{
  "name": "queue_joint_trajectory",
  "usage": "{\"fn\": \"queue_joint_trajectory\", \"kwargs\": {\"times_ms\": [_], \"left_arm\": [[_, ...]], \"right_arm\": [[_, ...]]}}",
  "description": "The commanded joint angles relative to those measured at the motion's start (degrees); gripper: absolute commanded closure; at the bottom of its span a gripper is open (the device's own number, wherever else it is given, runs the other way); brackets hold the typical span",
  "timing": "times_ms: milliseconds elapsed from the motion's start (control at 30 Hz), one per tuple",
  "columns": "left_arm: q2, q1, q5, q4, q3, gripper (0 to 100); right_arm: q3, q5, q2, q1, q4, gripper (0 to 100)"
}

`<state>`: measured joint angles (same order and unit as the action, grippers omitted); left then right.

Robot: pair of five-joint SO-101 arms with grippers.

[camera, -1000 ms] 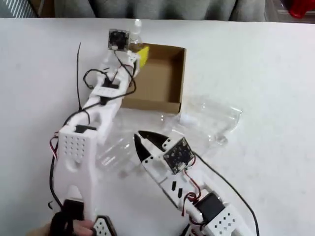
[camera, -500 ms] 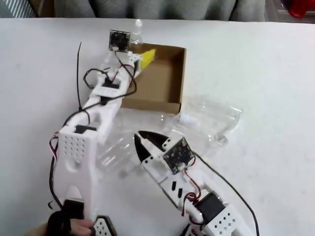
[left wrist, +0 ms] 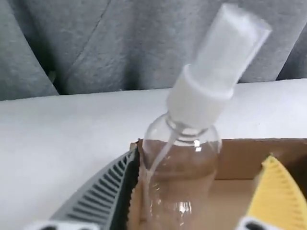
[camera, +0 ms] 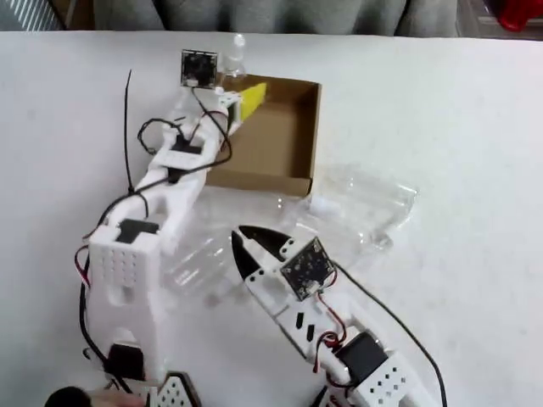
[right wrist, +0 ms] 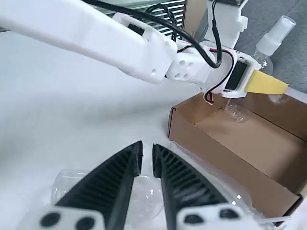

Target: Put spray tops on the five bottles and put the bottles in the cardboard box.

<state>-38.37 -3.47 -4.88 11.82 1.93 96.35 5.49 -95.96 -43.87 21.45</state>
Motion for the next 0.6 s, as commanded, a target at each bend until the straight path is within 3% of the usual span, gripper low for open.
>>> {"fn": "queue_joint_trajectory", "kwargs": {"times_ms": [0,167,567], "left_arm": [[9.3,0.9,-0.7,-0.3,3.2,64],[16.0,0.9,-0.7,-2.3,10.5,64],[36.0,1.8,-0.5,-25.9,20.7,64]], "right_arm": [[0.5,0.6,-0.6,0.7,-0.3,98.4],[0.5,0.6,-0.6,0.7,-0.3,98.4],[0.5,0.6,-0.6,0.7,0.0,98.4]]}}
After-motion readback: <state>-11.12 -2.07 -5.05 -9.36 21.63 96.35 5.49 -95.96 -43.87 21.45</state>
